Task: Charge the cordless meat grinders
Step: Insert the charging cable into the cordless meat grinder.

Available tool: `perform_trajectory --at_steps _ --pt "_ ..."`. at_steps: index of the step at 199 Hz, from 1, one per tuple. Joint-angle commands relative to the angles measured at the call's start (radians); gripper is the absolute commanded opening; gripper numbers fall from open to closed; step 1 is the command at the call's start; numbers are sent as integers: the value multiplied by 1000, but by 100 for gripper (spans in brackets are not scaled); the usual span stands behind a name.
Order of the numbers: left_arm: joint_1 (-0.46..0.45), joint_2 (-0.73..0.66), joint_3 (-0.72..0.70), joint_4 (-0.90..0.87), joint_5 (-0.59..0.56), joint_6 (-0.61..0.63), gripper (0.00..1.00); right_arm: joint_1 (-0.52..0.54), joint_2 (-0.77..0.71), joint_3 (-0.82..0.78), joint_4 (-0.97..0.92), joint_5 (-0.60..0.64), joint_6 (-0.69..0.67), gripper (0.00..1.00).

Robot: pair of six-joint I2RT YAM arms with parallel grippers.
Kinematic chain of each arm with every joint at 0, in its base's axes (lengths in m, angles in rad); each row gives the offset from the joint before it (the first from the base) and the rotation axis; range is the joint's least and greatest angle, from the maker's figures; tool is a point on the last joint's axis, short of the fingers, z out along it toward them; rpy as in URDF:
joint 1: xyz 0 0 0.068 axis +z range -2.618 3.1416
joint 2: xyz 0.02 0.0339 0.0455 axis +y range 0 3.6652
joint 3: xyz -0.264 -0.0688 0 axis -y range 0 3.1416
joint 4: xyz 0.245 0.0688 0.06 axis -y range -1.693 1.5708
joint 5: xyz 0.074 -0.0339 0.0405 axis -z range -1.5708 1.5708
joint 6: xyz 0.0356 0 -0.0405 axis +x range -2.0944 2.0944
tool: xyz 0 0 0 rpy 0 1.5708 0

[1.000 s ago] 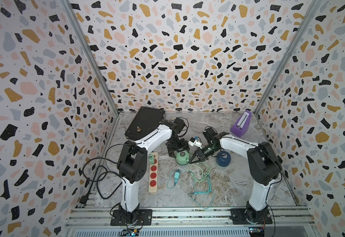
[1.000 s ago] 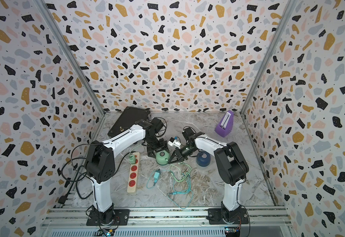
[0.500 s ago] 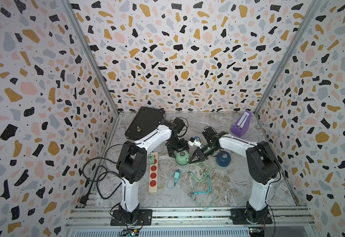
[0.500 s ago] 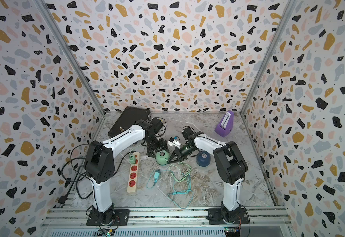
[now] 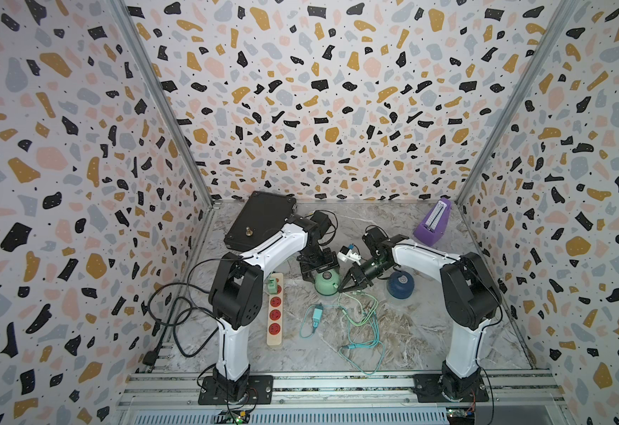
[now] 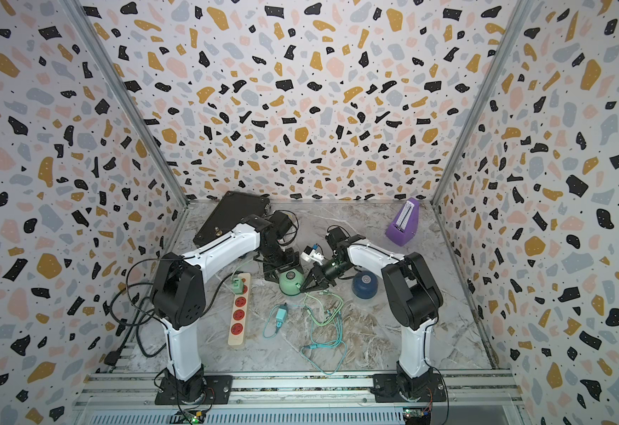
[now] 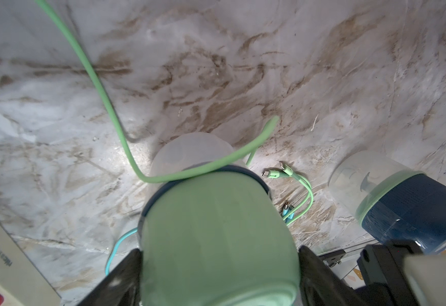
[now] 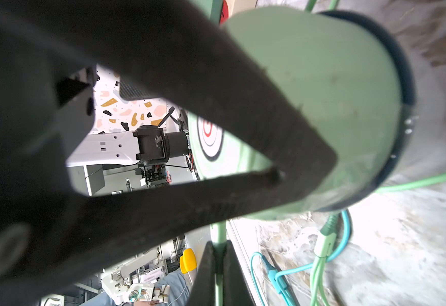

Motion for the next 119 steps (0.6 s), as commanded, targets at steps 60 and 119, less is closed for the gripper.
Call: perform_trajectory --at_steps 60,119 --pt "-28 22 -42 -90 -81 -6 70 -10 8 22 186 111 138 0" --pt "-29 19 -68 -56 -47 -16 67 -13 -11 -42 336 148 262 0"
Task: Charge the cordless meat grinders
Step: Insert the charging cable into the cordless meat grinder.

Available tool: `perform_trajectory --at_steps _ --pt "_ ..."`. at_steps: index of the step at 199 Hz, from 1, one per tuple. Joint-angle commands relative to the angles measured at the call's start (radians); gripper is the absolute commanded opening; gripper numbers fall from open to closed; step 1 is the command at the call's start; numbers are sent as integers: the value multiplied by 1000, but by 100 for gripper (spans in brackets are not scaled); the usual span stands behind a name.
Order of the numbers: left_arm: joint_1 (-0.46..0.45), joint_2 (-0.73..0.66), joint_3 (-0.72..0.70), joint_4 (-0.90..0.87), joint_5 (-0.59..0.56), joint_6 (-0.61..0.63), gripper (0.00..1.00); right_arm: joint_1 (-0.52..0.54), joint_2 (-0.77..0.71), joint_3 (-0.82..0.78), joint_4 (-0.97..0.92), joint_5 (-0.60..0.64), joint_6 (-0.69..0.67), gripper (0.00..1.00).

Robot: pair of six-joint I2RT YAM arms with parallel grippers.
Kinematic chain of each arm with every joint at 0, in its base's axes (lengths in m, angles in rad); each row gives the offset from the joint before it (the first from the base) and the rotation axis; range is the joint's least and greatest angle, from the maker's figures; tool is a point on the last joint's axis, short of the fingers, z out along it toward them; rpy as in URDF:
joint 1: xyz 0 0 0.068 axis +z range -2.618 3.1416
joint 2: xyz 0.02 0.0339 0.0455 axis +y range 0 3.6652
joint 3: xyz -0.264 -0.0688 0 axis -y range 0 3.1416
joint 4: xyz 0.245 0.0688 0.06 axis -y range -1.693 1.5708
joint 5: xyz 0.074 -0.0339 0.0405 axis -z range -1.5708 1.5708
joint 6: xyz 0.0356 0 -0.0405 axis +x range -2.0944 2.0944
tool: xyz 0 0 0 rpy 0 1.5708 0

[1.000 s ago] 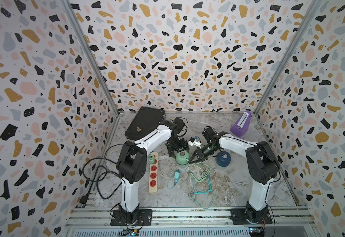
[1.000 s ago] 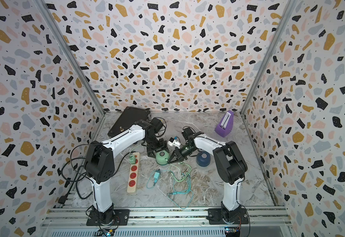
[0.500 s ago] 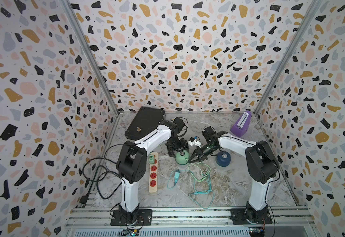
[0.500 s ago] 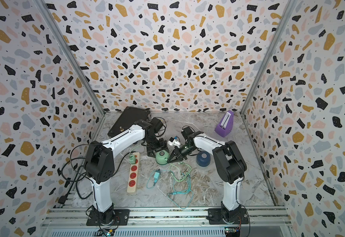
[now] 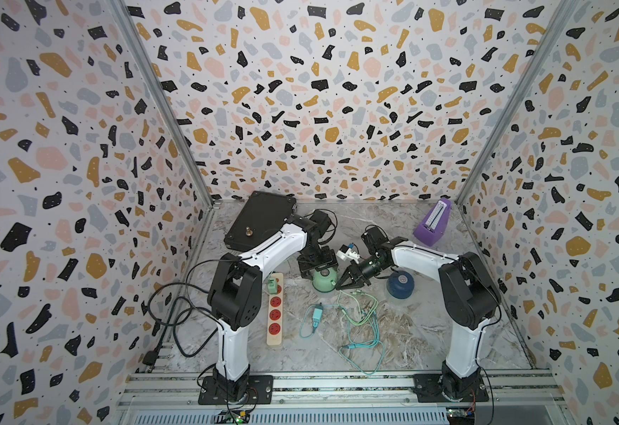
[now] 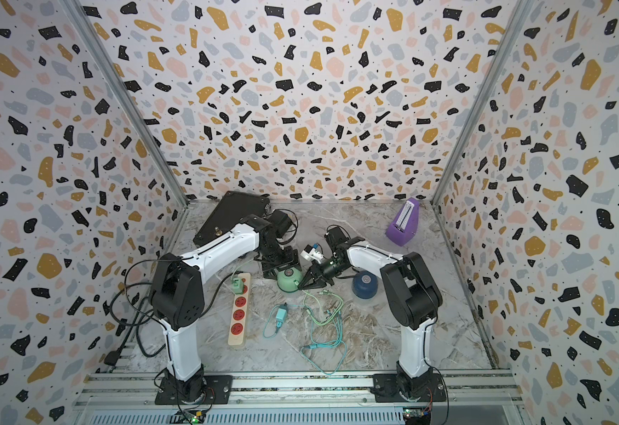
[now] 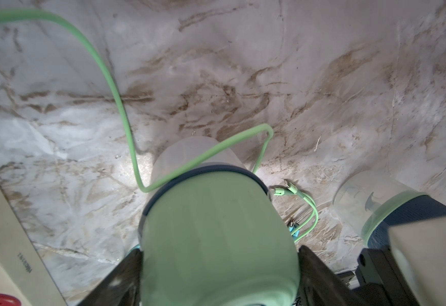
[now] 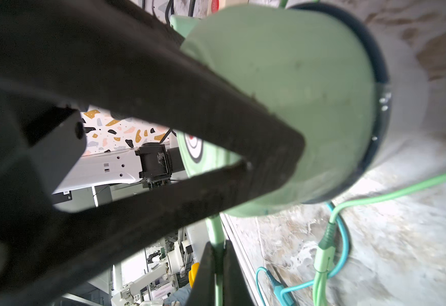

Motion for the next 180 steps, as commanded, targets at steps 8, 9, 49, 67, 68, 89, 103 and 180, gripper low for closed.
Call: perform_trajectory --at_steps 8,9,49,67,68,89,103,180 --pt "-27 37 -58 -78 38 5 66 -15 -5 -2 182 128 84 0" --pt "-27 37 -58 -77 40 5 66 -15 -5 -2 183 128 85 0" --pt "-42 59 -29 -92 53 49 64 -15 15 28 176 112 86 0" --pt "-44 58 -30 -99 53 68 63 -19 21 66 108 121 41 0" --pt "-45 59 -30 -100 53 70 63 -19 21 68 106 121 41 0" --pt "-45 56 -42 -98 67 86 63 -31 23 68 90 126 24 0" --pt "-45 53 -43 -97 79 94 63 -43 21 54 86 125 18 0" --pt "-48 65 -27 -89 59 49 63 -5 52 103 130 123 71 0"
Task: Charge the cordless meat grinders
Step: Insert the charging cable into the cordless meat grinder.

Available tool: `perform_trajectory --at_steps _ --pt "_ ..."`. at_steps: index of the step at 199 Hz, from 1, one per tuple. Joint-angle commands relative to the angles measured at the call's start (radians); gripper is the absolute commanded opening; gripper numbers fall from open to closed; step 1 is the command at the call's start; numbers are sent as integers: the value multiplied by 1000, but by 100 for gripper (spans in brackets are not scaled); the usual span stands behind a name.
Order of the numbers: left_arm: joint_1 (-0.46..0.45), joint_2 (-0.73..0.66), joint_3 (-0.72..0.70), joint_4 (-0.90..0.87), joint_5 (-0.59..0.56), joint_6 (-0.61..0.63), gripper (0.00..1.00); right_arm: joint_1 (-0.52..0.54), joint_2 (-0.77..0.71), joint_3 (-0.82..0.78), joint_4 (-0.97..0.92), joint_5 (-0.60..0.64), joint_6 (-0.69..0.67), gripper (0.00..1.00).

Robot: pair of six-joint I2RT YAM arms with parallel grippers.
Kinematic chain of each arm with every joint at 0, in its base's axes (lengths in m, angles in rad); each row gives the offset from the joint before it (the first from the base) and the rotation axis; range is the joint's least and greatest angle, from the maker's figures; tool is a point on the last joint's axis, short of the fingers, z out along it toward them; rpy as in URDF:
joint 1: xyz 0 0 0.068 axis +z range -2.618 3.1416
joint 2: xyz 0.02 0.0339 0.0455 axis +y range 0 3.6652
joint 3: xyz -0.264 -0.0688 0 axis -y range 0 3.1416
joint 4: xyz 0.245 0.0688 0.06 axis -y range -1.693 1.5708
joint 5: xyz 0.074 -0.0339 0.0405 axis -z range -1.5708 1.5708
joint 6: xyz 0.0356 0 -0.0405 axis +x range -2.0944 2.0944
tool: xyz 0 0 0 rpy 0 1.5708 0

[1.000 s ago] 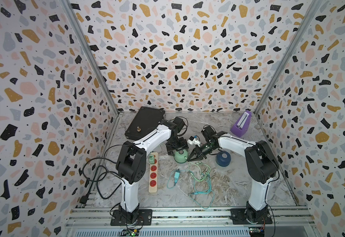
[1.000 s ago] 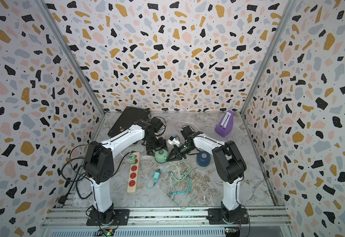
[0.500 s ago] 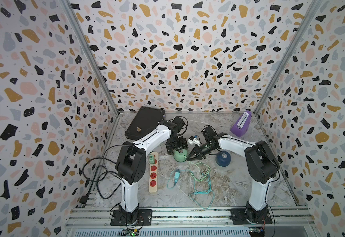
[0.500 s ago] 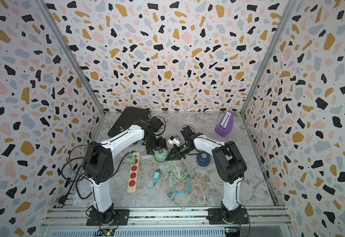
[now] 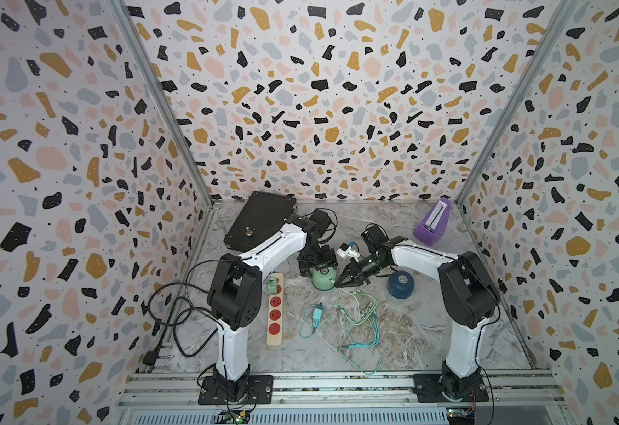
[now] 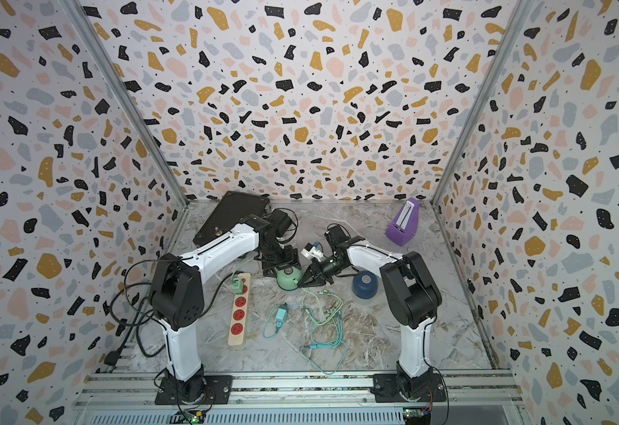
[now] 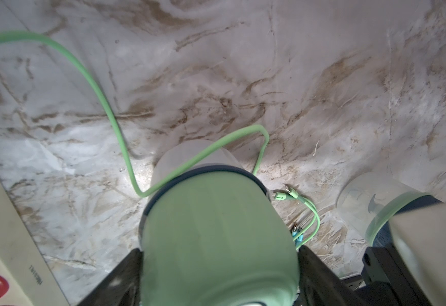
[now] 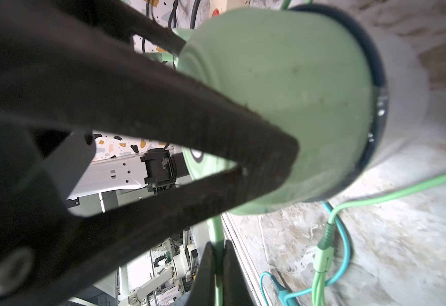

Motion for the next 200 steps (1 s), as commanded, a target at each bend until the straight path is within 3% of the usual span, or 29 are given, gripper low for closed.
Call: perform_trajectory --at_steps 1,137,200 --pt "-48 64 -33 -107 83 6 63 1 33 73 123 129 35 0" --pt "-52 56 -54 -105 109 52 56 -30 29 83 180 148 88 0" --pt "-53 71 -25 -118 104 59 58 -28 28 99 164 147 80 0"
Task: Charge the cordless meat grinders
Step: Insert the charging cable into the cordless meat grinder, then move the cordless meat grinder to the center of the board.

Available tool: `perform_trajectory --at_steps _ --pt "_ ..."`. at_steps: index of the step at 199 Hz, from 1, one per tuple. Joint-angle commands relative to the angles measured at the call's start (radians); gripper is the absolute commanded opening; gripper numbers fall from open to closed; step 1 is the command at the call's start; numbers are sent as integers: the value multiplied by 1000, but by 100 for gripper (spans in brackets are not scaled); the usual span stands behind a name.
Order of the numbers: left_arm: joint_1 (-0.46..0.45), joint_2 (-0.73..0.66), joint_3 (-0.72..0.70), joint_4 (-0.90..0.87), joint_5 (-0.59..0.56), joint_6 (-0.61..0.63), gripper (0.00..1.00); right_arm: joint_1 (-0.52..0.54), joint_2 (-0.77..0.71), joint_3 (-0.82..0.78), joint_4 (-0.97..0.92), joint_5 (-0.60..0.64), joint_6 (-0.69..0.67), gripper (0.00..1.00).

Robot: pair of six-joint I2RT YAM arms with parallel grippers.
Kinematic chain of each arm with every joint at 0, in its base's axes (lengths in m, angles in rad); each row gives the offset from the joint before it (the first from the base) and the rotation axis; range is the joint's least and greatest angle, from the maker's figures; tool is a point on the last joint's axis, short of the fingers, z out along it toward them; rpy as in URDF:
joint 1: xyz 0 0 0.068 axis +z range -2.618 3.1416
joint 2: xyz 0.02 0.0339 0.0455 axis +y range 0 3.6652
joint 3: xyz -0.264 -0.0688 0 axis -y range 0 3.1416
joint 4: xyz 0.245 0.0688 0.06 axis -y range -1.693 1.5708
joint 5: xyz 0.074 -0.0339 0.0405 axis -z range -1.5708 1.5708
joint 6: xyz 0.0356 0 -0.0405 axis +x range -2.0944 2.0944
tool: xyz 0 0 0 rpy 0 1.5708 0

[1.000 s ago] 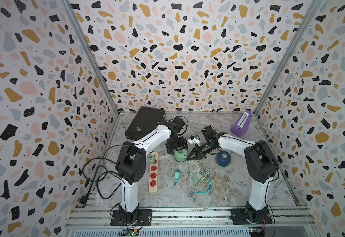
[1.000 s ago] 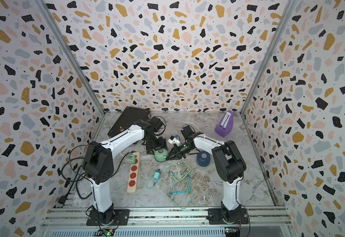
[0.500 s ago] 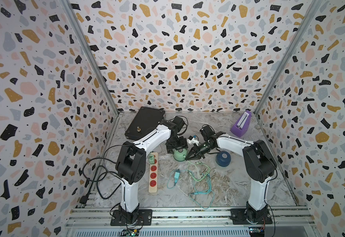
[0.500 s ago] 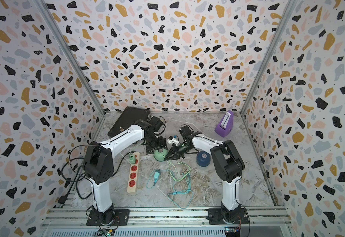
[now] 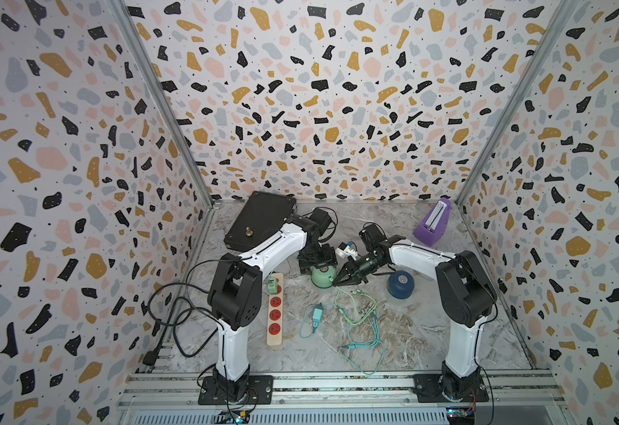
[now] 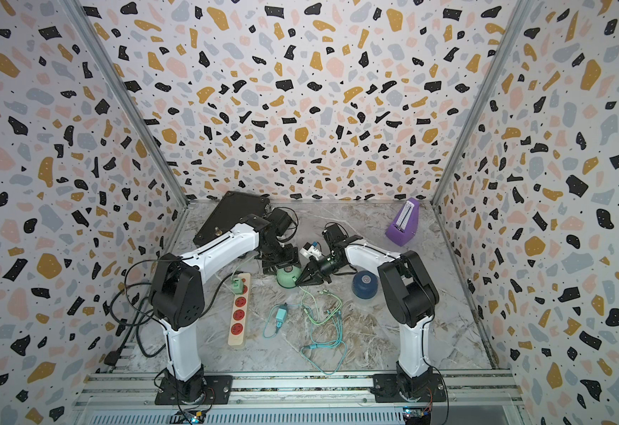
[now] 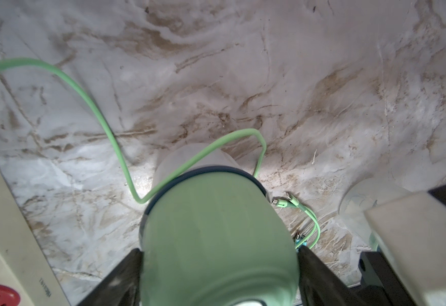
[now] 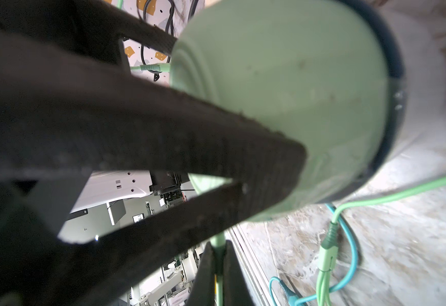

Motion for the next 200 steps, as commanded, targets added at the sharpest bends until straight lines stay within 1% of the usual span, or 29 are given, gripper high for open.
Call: perform_trajectory --at_steps 1,16,80,96,134,160,200 --pt "-53 65 -34 -137 126 28 58 -36 13 74 148 138 4 0" --pt "-45 64 -34 -132 129 25 59 -37 3 74 128 138 -13 1" --pt "-2 67 -17 -127 117 18 60 -40 -66 45 -1 160 -120 25" --pt "6 71 -7 -130 108 18 60 -49 -79 47 -28 159 -145 29" --pt "26 87 24 -148 64 12 60 -96 -130 40 -85 202 -185 41" --pt "44 107 44 -155 28 -14 60 -136 -173 20 -115 240 -203 44" --pt "89 143 100 -142 -17 -80 60 -181 -232 -27 -148 299 -224 44"
